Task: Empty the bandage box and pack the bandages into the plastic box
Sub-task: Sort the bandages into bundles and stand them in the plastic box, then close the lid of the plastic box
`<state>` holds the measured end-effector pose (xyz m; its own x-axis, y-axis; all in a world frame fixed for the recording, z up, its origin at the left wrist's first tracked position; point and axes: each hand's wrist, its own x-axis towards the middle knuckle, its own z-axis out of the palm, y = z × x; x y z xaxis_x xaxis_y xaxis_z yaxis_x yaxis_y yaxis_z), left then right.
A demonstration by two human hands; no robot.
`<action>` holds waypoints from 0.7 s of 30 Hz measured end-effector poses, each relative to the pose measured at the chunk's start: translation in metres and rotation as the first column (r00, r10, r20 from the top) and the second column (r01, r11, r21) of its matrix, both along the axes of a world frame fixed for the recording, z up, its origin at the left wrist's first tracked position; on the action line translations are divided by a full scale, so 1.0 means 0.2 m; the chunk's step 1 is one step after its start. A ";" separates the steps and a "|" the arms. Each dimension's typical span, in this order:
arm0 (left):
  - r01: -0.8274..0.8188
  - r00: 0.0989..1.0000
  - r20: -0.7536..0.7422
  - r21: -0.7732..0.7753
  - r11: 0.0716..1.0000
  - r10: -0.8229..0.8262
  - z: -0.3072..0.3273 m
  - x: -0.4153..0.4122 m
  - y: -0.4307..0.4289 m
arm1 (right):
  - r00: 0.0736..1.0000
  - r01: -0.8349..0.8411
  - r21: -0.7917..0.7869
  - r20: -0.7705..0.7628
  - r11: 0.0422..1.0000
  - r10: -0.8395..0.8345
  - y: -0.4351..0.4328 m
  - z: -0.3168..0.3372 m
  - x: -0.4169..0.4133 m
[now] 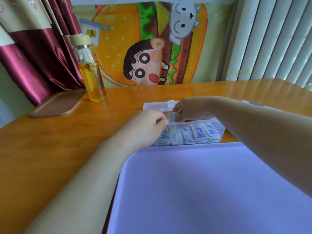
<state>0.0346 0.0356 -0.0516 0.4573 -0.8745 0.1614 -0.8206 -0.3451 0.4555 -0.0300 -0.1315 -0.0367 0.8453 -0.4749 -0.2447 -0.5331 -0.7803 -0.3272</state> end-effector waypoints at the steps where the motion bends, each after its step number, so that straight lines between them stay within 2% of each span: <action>1: 0.003 1.000 -0.003 0.000 1.000 -0.003 0.00 0.00 0.00 | 1.000 -0.009 -0.030 -0.003 1.000 0.009 0.00 0.00 0.00; 5: 0.012 1.000 -0.019 -0.001 1.000 -0.012 0.00 0.01 0.01 | 0.997 -0.055 -0.164 0.045 0.985 0.064 0.02 0.01 -0.01; 8: 0.022 0.999 -0.028 -0.014 1.000 -0.022 -0.01 0.02 0.01 | 0.992 -0.050 -0.125 0.112 0.991 0.064 0.01 0.02 -0.03; 10: 0.017 0.999 -0.033 -0.028 0.999 -0.018 -0.01 0.03 0.00 | 0.969 -0.006 -0.134 0.244 0.991 0.038 -0.01 0.06 -0.06; 11: 0.014 0.999 -0.028 -0.036 0.999 -0.015 -0.01 0.03 0.00 | 0.928 0.059 -0.173 0.373 0.983 0.011 -0.03 0.08 -0.08; 12: 0.014 1.000 -0.018 -0.046 0.999 -0.015 -0.01 0.03 0.00 | 0.848 0.160 -0.190 0.528 0.969 -0.037 -0.05 0.10 -0.10; 14: 0.018 1.000 0.000 -0.073 0.997 -0.018 -0.01 0.03 -0.01 | 0.646 0.364 -0.102 0.744 0.926 -0.172 -0.13 0.11 -0.15; 15: 0.010 1.000 -0.005 -0.077 0.997 -0.011 -0.02 0.03 0.00 | 0.608 0.425 -0.046 0.755 0.904 -0.247 -0.17 0.09 -0.17; 16: -0.001 1.000 -0.016 -0.078 0.997 -0.001 -0.02 0.03 0.00 | 0.623 0.460 0.001 0.712 0.888 -0.323 -0.21 0.06 -0.18; 18: -0.022 0.999 -0.047 -0.066 0.998 0.019 -0.03 0.03 0.01 | 0.690 0.494 0.155 0.528 0.855 -0.495 -0.27 0.00 -0.19; 21: -0.028 0.995 -0.099 -0.007 1.000 0.027 -0.03 0.03 0.02 | 0.674 0.462 0.523 0.319 0.716 -0.667 -0.29 -0.02 -0.18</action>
<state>0.0409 0.0387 -0.0571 0.4954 -0.8602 0.1212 -0.7616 -0.3630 0.5368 -0.0669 -0.1898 -0.0399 0.4914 -0.8537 -0.1725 -0.5303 -0.1362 -0.8368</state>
